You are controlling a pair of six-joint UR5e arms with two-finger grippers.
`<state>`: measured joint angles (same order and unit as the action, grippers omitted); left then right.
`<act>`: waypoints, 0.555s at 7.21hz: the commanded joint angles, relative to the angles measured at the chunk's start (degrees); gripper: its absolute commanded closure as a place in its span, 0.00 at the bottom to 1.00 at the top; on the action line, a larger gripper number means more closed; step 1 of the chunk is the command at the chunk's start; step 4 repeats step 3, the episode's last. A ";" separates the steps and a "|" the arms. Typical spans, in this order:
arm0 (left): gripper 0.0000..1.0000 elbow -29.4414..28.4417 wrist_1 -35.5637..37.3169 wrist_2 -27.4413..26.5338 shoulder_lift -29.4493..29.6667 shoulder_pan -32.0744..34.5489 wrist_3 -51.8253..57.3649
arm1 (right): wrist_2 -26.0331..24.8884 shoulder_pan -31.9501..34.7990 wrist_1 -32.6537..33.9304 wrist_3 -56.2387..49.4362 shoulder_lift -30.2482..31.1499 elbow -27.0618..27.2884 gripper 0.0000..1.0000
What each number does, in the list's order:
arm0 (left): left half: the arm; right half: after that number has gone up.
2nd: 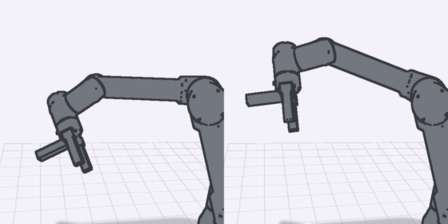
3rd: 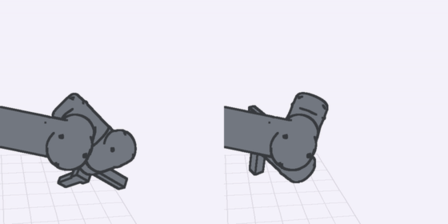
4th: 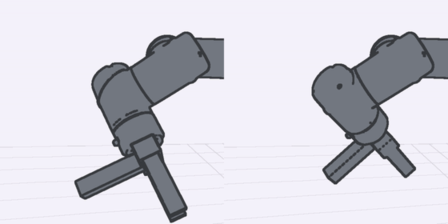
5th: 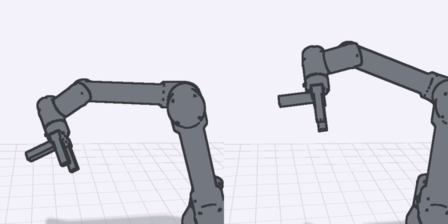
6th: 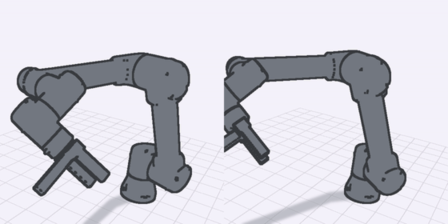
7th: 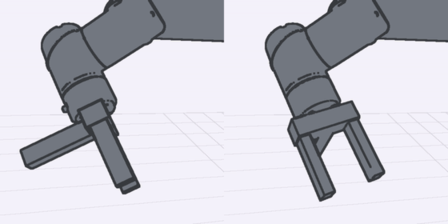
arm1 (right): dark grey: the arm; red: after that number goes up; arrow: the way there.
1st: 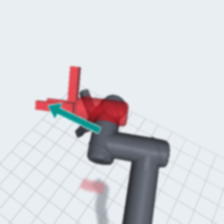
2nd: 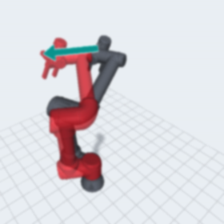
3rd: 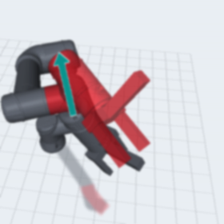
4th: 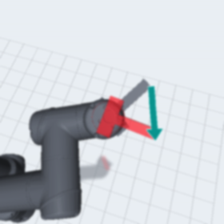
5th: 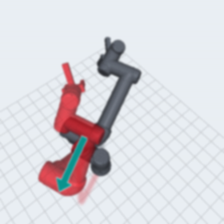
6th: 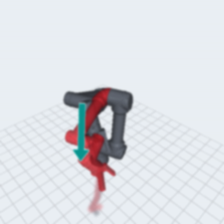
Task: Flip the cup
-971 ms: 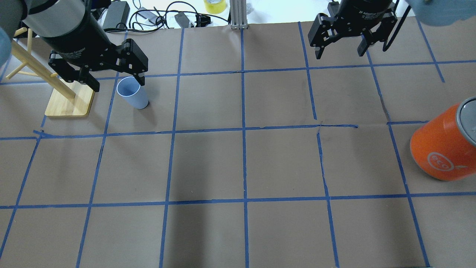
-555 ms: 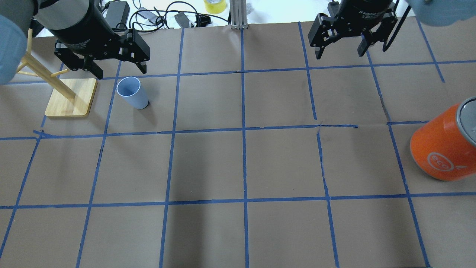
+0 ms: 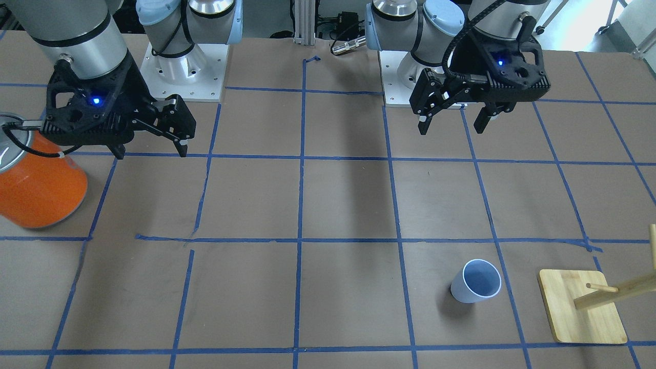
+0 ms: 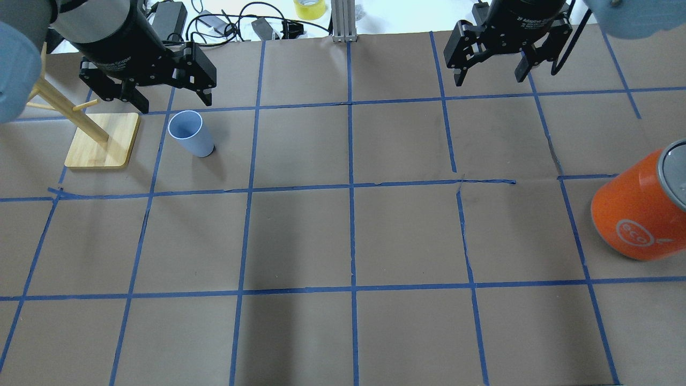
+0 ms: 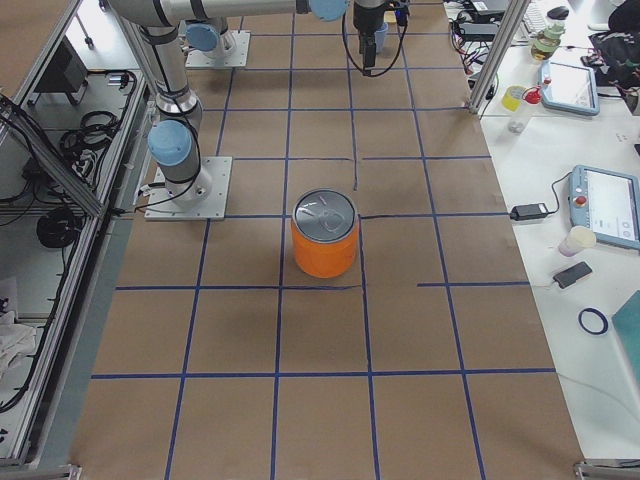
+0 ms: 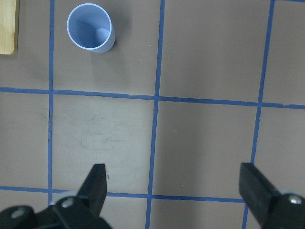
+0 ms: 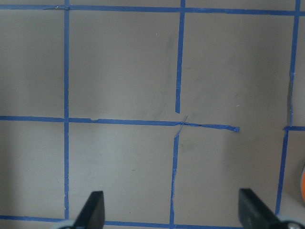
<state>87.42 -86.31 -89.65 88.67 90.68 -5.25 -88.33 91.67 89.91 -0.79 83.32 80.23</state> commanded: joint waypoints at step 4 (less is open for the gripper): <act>0.00 0.12 -0.08 0.70 0.10 0.20 0.07 | 0.00 0.00 0.00 0.00 0.00 0.02 0.00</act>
